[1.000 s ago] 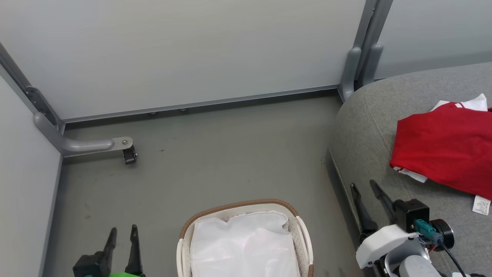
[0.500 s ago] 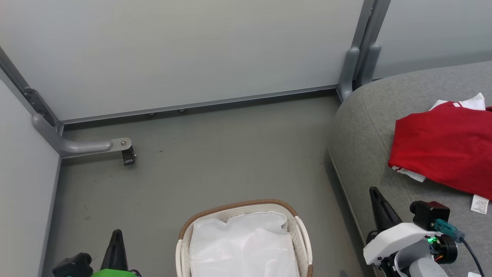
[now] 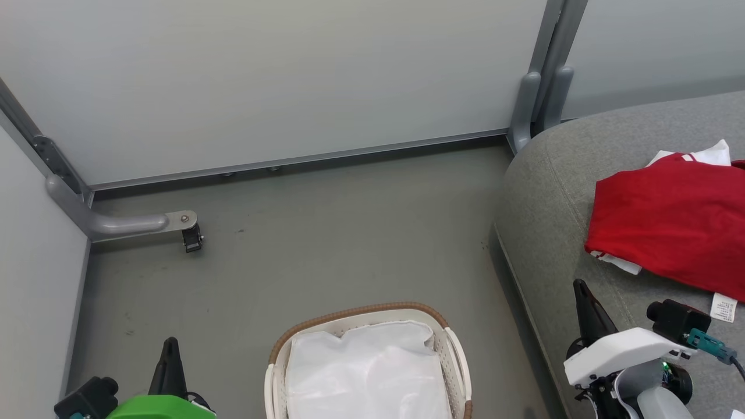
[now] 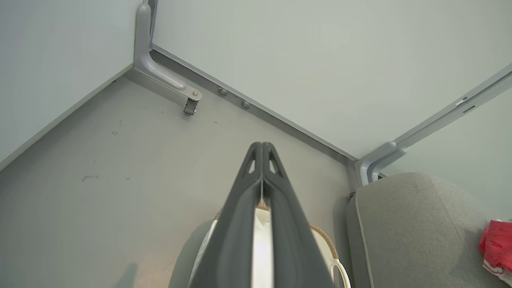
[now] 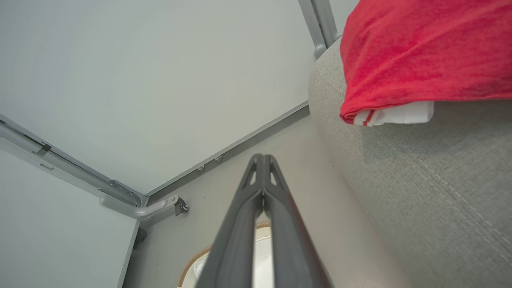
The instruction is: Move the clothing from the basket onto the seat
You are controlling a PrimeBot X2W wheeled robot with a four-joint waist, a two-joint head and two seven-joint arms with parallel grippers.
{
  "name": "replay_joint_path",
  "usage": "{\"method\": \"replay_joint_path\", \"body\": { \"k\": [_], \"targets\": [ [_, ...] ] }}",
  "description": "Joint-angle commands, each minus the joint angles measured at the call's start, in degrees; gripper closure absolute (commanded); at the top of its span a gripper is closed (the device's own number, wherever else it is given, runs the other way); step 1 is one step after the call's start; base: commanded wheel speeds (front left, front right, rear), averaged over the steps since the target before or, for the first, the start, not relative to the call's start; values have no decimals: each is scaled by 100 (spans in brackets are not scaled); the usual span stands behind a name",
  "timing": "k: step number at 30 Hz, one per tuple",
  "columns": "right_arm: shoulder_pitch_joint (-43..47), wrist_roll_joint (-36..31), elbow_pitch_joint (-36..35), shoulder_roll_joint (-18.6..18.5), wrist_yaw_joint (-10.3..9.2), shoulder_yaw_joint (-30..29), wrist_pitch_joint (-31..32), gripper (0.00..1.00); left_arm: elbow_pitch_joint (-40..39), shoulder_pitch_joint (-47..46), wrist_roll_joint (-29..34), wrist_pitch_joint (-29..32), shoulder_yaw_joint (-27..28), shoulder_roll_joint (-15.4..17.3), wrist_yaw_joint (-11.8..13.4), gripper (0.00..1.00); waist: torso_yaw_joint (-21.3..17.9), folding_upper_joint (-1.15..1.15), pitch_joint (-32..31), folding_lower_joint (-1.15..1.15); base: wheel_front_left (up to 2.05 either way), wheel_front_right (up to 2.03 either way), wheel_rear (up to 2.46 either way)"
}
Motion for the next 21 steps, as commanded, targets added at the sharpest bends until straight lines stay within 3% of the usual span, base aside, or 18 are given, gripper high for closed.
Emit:
{"method": "replay_joint_path", "body": {
  "k": [1,21],
  "targets": [
    [-47,230,-112,-24,-2,-50,52,100,-116,-203,-233,57,45,26,-26,100,-4,0,-2,0,0,0,0],
    [-29,1775,-260,-32,-3,-267,446,100,-267,-377,-1727,453,154,32,-63,100,-55,0,-23,0,0,0,0]
  ]
}}
